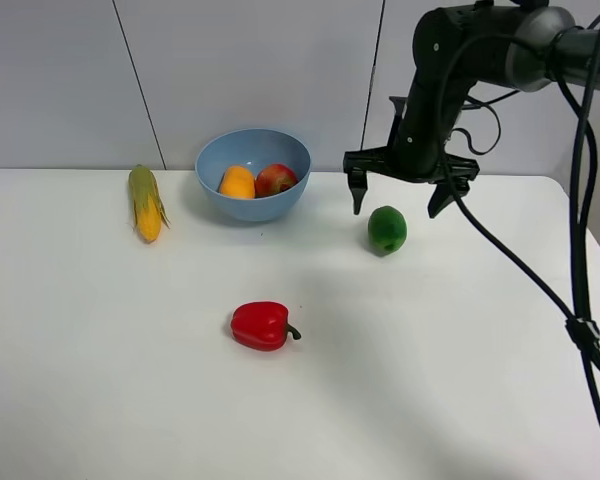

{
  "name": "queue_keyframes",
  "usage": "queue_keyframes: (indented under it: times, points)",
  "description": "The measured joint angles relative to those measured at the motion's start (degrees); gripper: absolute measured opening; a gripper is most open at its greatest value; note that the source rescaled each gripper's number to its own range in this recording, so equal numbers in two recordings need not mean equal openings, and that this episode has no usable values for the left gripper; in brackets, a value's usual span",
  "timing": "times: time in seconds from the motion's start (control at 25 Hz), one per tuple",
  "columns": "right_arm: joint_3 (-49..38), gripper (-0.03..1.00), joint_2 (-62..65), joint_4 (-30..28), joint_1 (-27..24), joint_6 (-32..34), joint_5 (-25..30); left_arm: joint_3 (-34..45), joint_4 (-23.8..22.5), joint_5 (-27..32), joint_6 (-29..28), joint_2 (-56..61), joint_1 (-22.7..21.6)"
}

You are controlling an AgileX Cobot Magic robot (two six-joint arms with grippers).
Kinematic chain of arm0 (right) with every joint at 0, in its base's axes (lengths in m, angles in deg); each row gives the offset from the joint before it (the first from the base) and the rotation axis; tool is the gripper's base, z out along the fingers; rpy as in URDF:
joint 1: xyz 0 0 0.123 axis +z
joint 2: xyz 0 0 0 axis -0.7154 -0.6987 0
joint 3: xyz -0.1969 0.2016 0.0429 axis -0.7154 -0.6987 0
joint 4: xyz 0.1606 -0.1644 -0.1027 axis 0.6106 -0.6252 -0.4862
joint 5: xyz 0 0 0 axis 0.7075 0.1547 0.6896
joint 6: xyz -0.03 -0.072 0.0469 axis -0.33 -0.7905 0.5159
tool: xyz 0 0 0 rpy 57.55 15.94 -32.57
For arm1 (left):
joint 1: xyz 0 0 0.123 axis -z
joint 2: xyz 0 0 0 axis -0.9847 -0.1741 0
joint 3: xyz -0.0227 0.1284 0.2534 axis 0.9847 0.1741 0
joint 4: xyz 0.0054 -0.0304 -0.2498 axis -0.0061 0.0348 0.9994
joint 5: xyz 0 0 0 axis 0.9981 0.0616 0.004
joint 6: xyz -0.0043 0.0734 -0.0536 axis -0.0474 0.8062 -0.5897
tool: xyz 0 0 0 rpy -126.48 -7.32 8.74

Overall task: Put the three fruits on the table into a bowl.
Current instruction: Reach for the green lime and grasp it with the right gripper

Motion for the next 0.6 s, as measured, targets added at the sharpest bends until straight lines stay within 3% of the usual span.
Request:
queue_keyframes:
  times: [0.4, 0.6]
  points:
    - [-7.9, 1.0, 2.0, -1.7, -4.0, -0.2, -8.6, 0.0, 0.0, 0.0, 0.0, 0.0, 0.0]
    - [-8.0, 1.0, 0.0, 2.0, -4.0, -2.7, -15.0, 0.0, 0.0, 0.0, 0.0, 0.0, 0.0]
